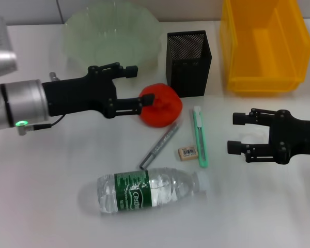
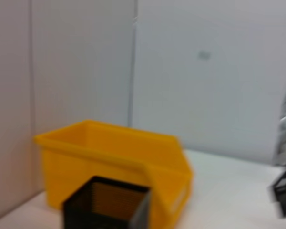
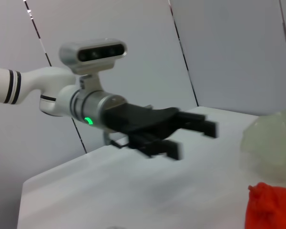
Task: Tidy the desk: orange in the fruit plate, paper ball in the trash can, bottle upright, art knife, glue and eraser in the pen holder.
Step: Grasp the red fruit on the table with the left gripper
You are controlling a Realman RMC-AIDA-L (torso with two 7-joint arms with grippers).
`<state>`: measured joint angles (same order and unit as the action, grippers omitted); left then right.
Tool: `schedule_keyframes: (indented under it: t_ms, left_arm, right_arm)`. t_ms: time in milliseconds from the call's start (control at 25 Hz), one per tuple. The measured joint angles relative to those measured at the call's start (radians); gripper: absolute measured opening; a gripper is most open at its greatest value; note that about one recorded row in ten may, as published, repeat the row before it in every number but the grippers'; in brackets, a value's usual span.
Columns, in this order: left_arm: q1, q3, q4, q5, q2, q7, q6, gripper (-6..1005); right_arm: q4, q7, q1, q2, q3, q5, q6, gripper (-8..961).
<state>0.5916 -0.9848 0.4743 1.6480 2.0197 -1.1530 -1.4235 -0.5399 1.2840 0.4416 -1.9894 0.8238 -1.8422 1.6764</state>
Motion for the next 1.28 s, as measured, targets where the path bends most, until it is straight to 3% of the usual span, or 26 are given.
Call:
schedule_keyframes:
  t_ms: [120,280,600,960,1280]
  left_arm:
    - [0.006,-0.003,0.014,0.005,0.031,0.059,0.097,828]
    - [0.026,-0.024,0.009,0.030,0.046,0.096,0.193,828]
    - [0.062,-0.154,-0.018,0.033,0.055,0.102,0.343,828]
    - [0.124,-0.181,-0.095,0.029,0.060,0.129,0.418,827]
    - [0.130,-0.251,-0.101,-0.034,0.060,0.185,0.441,705]
  right_arm:
    - [0.000,0.000,-0.006,0.000,-0.001,0.000,-0.001,816]
    - [0.000,0.000,-0.009,0.000,-0.002,0.000,-0.002,816]
    - [0.000,0.000,-0.013,0.000,-0.002,-0.001,-0.009,816]
    - [0.000,0.000,-0.014,0.000,-0.002,-0.002,-0.016,817]
    - [0.000,0.000,-0.016,0.000,-0.002,-0.002,-0.016,817]
